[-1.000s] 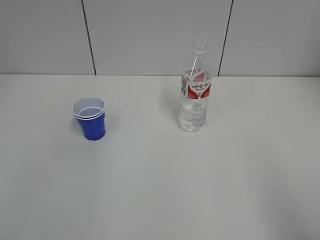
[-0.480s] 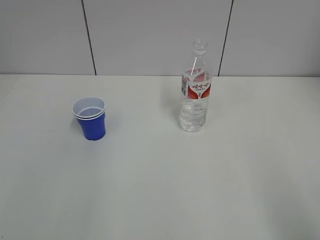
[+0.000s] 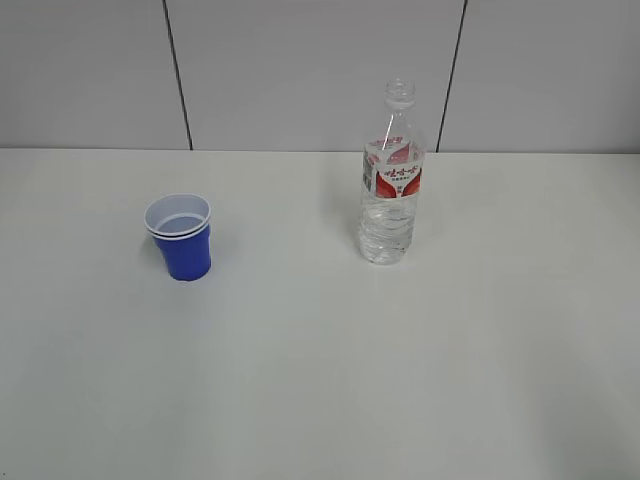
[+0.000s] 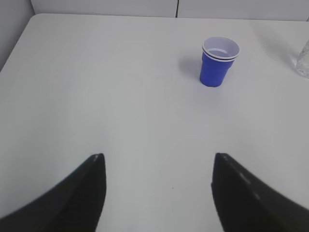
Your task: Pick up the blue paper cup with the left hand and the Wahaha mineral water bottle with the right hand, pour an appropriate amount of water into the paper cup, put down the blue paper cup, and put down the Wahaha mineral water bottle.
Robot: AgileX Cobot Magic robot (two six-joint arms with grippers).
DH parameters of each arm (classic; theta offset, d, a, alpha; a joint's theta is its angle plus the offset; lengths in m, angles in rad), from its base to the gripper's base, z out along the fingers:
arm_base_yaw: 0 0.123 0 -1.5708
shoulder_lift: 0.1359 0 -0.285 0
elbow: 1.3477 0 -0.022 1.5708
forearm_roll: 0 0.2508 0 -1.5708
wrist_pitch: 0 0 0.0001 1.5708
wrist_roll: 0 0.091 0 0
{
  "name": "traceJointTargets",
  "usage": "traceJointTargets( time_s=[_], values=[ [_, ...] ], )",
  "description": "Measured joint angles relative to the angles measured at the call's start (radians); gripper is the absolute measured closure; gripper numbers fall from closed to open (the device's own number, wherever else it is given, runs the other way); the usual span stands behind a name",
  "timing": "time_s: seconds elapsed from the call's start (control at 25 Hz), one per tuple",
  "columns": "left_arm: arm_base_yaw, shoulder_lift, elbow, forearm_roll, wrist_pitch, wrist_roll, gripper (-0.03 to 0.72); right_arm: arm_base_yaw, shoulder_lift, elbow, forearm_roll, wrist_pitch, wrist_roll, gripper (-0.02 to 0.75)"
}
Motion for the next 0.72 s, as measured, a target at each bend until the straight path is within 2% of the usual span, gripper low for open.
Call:
traceJointTargets(
  time_s=[0.52, 0.72],
  values=[
    [0.000, 0.000, 0.000, 0.000, 0.000, 0.000, 0.179, 0.000, 0.000, 0.000, 0.004, 0.000, 0.000, 0.150],
    [0.000, 0.000, 0.000, 0.000, 0.000, 0.000, 0.191, 0.000, 0.000, 0.000, 0.083, 0.000, -0.089, 0.150]
  ],
)
